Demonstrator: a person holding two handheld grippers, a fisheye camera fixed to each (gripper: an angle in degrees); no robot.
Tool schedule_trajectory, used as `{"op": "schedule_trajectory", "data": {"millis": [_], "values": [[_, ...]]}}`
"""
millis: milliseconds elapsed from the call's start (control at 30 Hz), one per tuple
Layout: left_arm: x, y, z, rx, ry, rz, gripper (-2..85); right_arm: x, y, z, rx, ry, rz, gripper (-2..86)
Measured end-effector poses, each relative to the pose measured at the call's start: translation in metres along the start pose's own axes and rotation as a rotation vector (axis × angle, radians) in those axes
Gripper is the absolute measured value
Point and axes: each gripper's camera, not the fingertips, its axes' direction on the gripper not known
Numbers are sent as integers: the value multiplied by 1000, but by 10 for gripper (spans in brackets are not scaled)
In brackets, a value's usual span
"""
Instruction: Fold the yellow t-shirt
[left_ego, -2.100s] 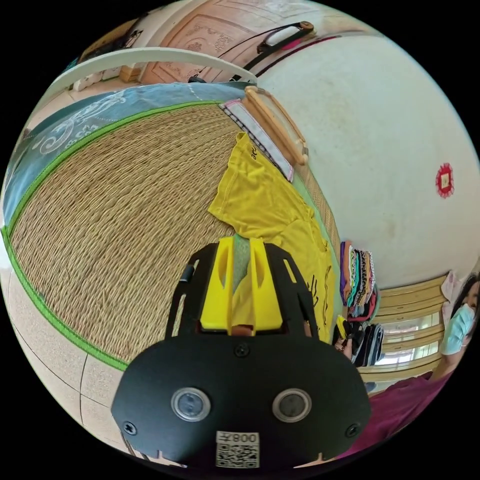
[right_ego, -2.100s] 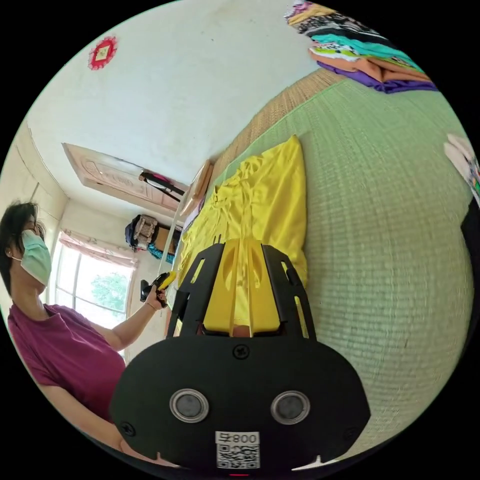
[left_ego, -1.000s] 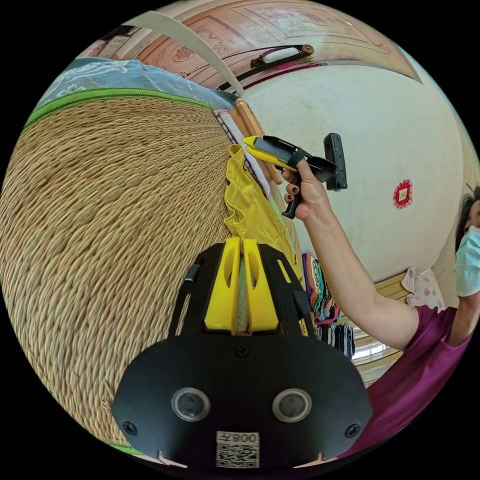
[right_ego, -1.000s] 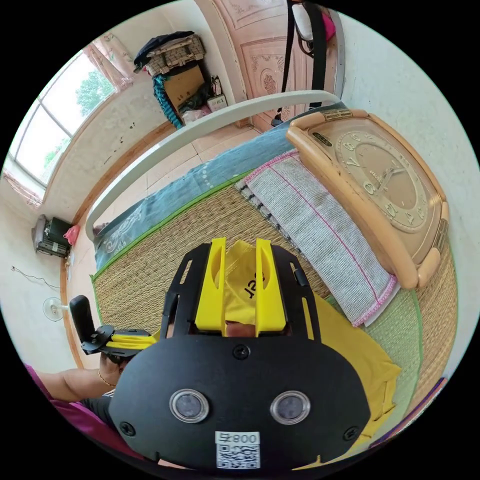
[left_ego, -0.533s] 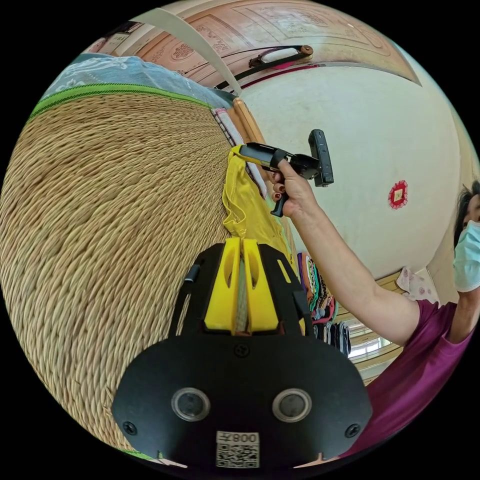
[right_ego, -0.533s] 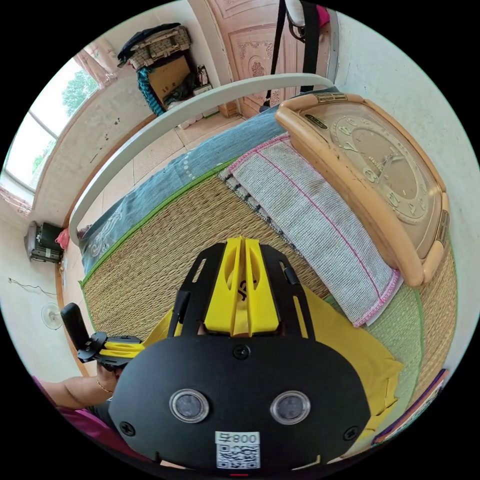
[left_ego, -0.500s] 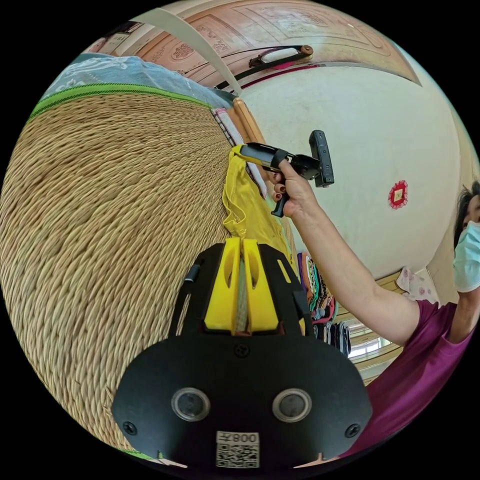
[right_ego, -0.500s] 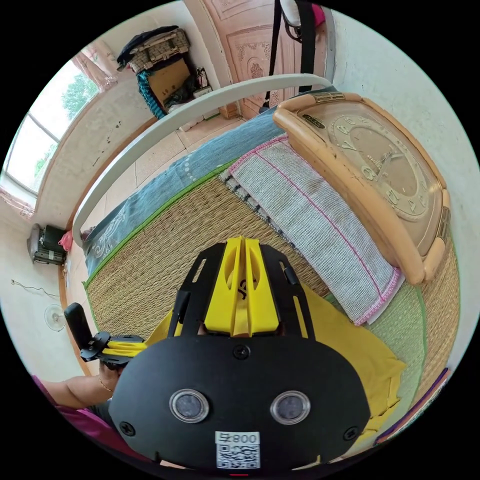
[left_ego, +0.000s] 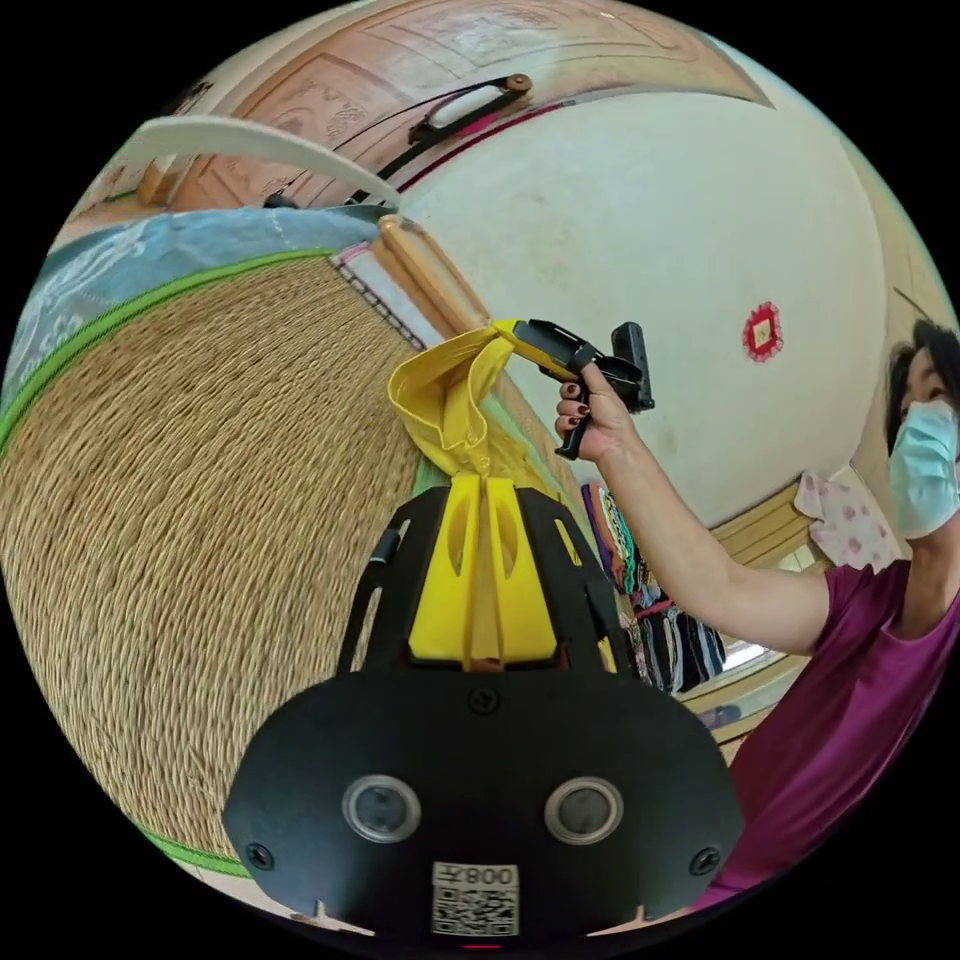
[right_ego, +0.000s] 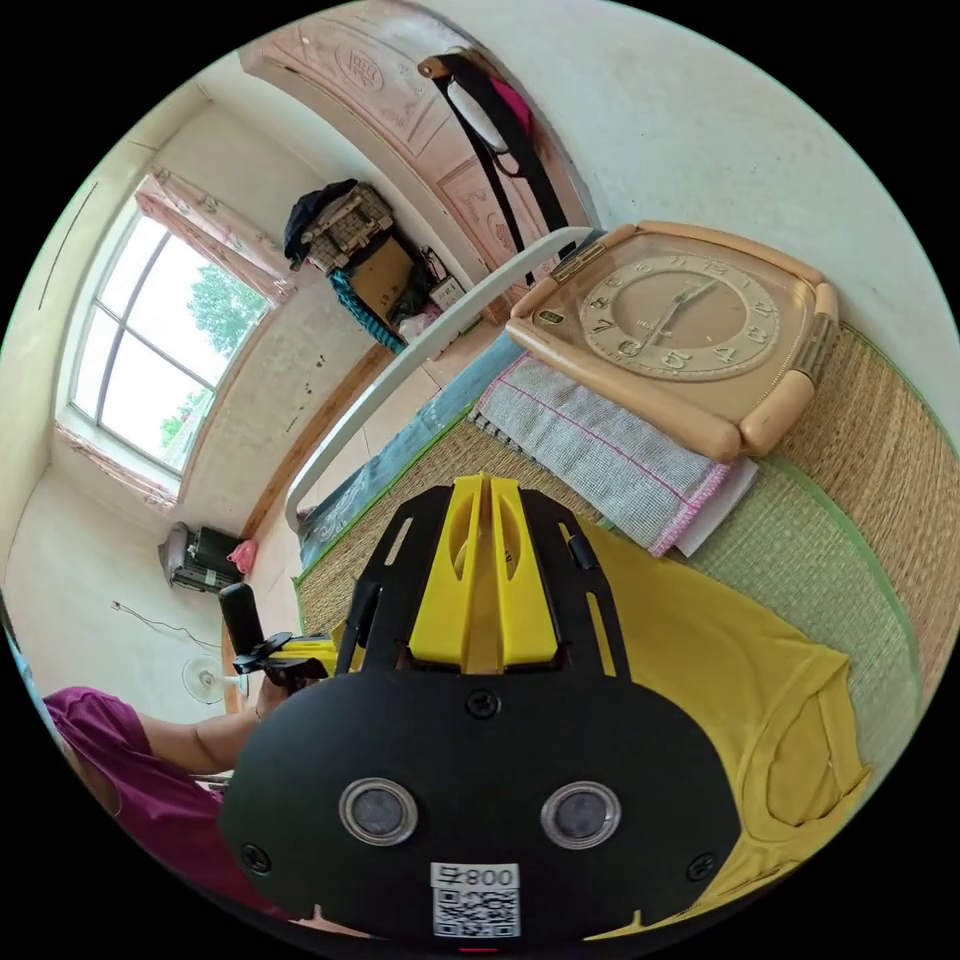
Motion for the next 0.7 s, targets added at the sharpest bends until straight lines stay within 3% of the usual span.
{"op": "schedule_trajectory", "data": {"millis": [233,467,600,700], "values": [[117,12,85,-233,-183,357,9,109,82,-67,43,-91,177,13],[173,51,167,-438,-315,514,9,190,145,-77,25,-106,367,12],[195,68,204,-509,-352,562,9,185,159,-88,42,-90,305,25],[203,75,222,-528,-382,572,9,145,156,-84,2,19,135,47]]}}
